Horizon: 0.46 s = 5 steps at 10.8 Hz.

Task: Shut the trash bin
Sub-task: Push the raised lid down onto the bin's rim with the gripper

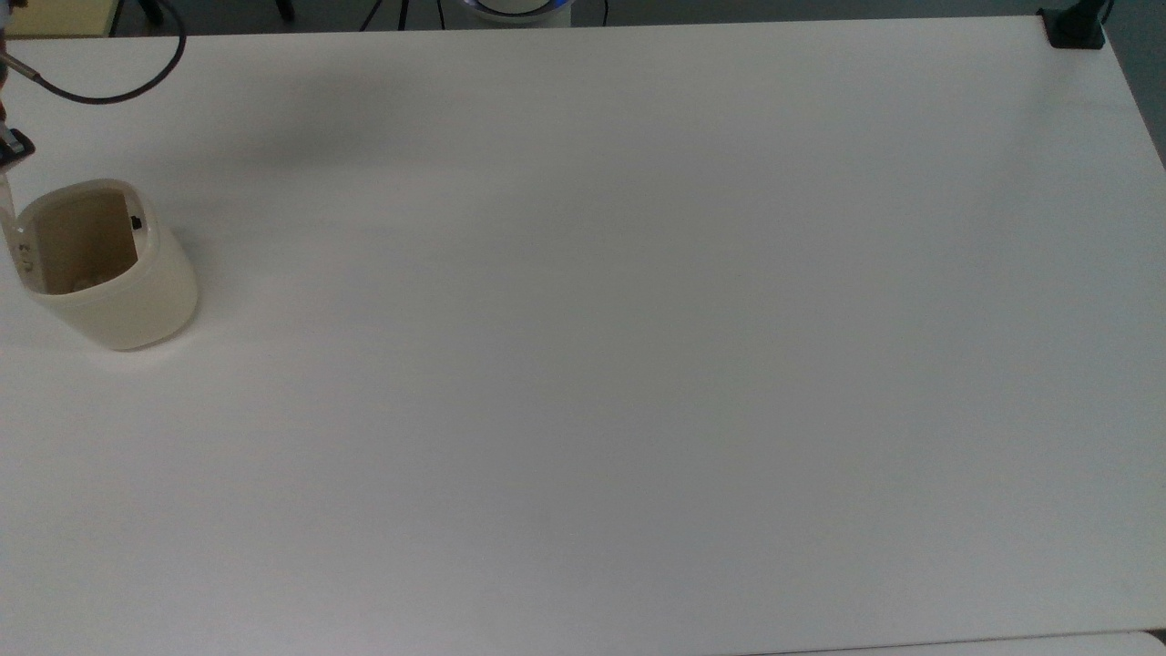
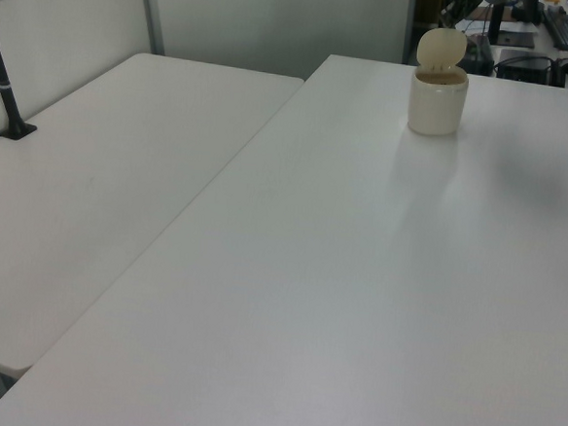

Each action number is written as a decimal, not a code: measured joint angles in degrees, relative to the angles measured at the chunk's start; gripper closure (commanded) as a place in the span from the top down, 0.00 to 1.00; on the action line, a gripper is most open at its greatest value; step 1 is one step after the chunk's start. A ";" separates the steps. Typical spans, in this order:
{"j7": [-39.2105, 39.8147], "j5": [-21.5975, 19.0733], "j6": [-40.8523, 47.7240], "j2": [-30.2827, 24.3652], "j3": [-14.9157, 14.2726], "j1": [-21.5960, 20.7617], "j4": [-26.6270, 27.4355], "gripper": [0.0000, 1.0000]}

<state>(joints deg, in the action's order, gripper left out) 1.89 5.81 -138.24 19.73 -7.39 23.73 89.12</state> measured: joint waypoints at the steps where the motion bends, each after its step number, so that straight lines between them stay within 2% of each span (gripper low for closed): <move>1: 0.00 0.00 0.29 0.05 0.03 -0.71 0.20 0.00; 5: 1.12 0.00 5.53 0.30 0.13 -4.16 1.54 0.00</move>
<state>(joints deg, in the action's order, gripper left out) 3.02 5.81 -132.72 20.03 -7.27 19.57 90.66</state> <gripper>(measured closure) 0.991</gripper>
